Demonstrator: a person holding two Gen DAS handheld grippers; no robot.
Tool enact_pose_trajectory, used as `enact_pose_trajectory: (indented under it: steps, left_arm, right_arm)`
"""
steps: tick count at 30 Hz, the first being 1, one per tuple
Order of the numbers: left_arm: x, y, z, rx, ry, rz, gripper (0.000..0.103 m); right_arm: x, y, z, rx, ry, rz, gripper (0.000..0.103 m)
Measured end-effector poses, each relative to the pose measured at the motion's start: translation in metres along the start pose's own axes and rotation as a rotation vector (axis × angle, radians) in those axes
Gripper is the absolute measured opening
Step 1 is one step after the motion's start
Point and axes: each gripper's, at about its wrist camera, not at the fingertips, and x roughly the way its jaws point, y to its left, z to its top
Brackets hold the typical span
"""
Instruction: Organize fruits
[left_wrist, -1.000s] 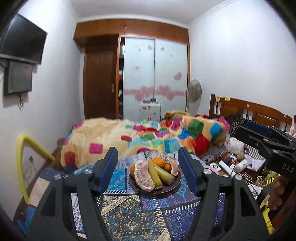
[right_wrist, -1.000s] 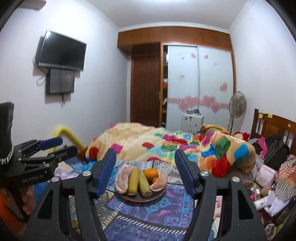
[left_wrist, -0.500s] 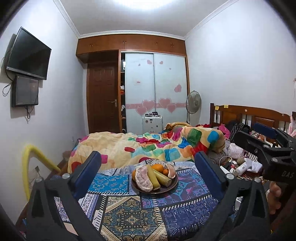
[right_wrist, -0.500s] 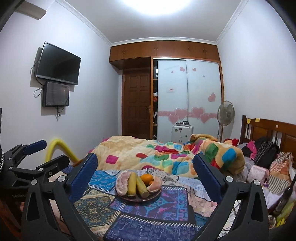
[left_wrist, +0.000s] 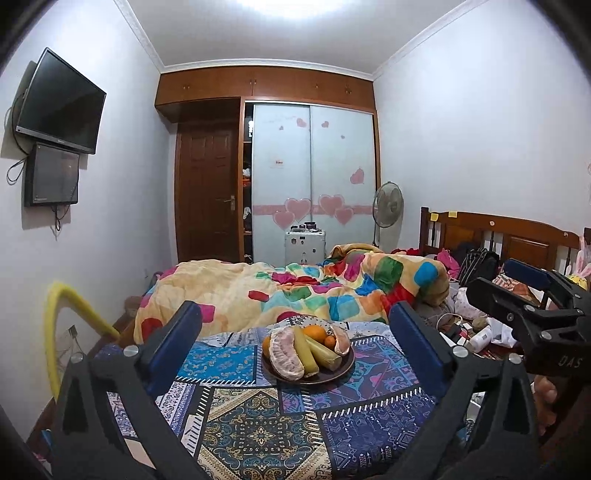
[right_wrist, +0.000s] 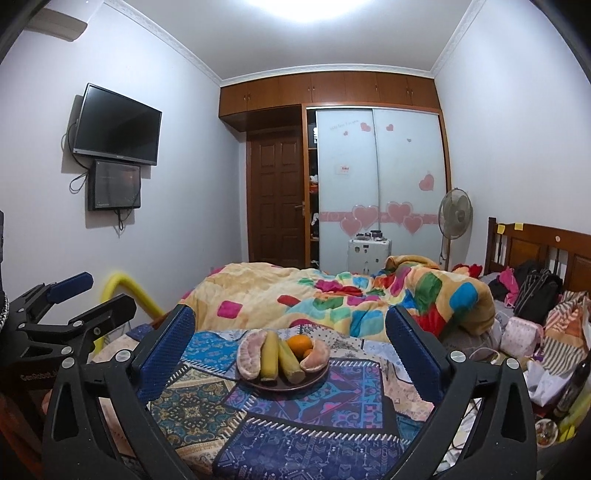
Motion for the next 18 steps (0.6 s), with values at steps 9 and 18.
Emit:
enact_pose_trajectory:
  steps: [9,18]
  left_arm:
    - [-0.0004,-0.0002,0.0002,-0.003,0.002,0.004,0.103]
    - [-0.0002,-0.0015,-0.0015,-0.003,0.000,0.002,0.103]
  right_arm:
    - [-0.0045,0.0037,0.0026,-0.002,-0.009,0.004,0.103]
    - [-0.0054,0.0043,0.0037,0.001,-0.010,0.008,0.103]
